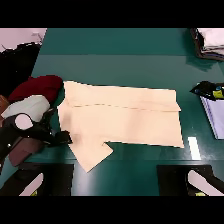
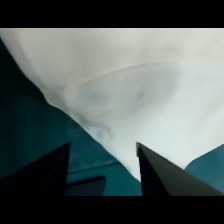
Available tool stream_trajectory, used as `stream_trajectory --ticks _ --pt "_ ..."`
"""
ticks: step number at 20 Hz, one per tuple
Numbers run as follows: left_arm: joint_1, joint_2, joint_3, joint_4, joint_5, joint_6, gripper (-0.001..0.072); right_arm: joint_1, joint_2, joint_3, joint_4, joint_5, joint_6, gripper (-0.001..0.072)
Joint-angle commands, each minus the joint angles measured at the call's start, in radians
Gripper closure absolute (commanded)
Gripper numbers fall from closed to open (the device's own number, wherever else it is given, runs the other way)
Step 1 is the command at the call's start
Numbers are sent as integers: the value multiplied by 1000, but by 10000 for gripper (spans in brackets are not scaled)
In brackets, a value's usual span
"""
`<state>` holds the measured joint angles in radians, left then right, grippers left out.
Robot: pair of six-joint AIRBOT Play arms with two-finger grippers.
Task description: Fold the shirts.
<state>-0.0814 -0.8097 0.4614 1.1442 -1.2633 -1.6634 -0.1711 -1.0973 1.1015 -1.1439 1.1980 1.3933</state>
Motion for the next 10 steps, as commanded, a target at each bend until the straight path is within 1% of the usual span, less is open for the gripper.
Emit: stream_trajectory --ticks 1,6,7,8,9,10 --pt "1 23 -100 -69 72 -5 218 -1 7 0 1 11 0 280" --pt "1 22 -116 -101 169 -5 220 -1 7 0 0 49 0 280" --pt "1 22 -116 -102 176 -5 302 -1 7 0 -5 73 0 280" --pt "1 22 -116 -106 174 -3 543 -2 7 0 -16 106 0 280" --pt "1 23 -115 -116 172 5 677 -6 8 -1 -40 137 0 279" --pt "1 23 -114 -132 170 23 683 -9 11 -11 -79 173 0 280"
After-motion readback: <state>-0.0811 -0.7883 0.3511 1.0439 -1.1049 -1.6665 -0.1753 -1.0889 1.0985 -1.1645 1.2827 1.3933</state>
